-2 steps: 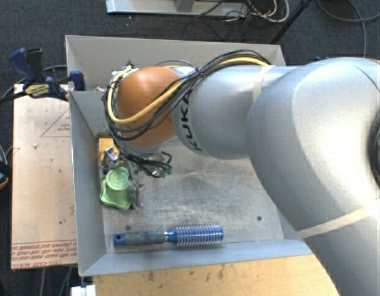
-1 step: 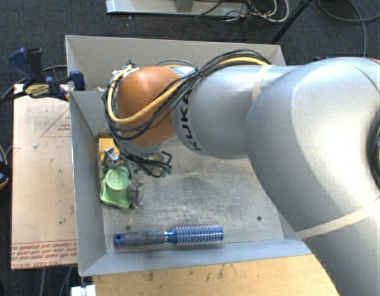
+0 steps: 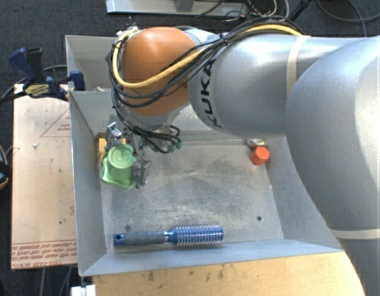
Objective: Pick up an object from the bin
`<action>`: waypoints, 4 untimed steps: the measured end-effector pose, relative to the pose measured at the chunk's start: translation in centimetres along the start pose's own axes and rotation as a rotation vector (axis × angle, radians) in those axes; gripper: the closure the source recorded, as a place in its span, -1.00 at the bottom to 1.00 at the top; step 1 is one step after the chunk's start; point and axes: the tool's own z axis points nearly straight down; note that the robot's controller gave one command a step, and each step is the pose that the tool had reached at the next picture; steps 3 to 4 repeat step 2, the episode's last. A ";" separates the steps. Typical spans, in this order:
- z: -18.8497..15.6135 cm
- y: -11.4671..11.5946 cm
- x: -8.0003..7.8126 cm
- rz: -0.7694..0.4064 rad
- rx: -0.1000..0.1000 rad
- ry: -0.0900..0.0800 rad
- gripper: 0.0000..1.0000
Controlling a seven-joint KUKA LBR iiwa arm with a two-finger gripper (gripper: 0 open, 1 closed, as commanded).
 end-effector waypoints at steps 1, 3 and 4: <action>0.6 0.0 0.2 0.000 -0.004 0.009 1.00; -7.2 -0.3 -1.0 0.040 0.000 -0.001 1.00; -7.2 -0.3 -1.0 0.040 0.000 -0.001 1.00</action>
Offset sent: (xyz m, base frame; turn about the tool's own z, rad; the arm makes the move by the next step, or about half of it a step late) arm 0.0000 0.0000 0.0000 0.0000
